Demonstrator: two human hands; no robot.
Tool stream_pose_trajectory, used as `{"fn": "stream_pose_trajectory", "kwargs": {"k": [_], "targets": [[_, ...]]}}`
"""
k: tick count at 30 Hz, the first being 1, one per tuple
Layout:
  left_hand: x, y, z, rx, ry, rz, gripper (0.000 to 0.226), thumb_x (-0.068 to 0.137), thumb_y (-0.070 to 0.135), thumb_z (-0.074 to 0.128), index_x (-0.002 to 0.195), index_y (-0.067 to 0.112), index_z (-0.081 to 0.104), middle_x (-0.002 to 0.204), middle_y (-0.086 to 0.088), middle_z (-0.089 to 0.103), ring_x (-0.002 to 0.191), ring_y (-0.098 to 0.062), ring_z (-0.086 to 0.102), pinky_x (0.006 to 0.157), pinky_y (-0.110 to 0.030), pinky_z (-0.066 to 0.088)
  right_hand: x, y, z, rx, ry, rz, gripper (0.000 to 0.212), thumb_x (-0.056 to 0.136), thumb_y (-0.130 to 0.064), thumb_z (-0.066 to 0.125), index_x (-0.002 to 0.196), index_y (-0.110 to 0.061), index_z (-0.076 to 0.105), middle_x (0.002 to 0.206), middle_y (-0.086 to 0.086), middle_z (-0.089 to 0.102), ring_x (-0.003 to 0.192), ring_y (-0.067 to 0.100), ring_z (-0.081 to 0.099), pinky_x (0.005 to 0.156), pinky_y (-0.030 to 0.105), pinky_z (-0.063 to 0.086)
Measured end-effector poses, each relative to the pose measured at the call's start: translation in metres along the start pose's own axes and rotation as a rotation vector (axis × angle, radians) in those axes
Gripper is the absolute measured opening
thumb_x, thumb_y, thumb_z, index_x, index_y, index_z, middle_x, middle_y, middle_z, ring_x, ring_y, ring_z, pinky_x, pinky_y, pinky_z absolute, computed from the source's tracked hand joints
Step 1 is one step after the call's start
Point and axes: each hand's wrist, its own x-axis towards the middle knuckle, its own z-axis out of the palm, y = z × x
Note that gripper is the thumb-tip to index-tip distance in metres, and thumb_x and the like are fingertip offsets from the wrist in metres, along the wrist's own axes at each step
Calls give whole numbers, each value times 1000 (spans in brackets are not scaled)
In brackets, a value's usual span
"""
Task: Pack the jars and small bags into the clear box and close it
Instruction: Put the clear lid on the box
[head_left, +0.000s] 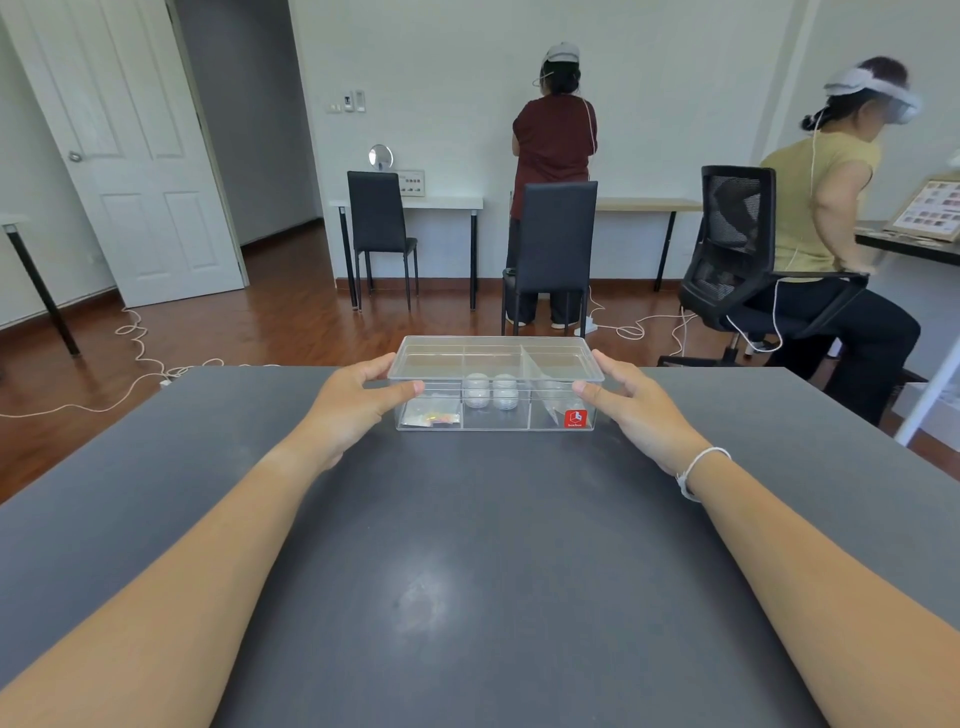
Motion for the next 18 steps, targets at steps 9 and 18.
{"fn": "stream_pose_trajectory", "kwargs": {"k": [9, 18], "targets": [[-2, 3, 0, -36, -8, -23, 47, 78, 29, 69, 122, 33, 56, 115, 22, 49, 108, -13, 46, 65, -21, 40, 2, 0, 2, -30, 16, 9, 57, 86, -38, 54, 138, -30, 32, 147, -1, 33, 134, 22, 32, 107, 42, 32], [-3, -1, -1, -13, -38, -38, 39, 77, 30, 69, 113, 40, 58, 109, 20, 59, 94, 0, 52, 64, -22, 41, 3, 0, 2, -51, 22, -2, 56, 86, -38, 54, 137, -29, 35, 146, -1, 35, 133, 22, 33, 107, 42, 32]]}}
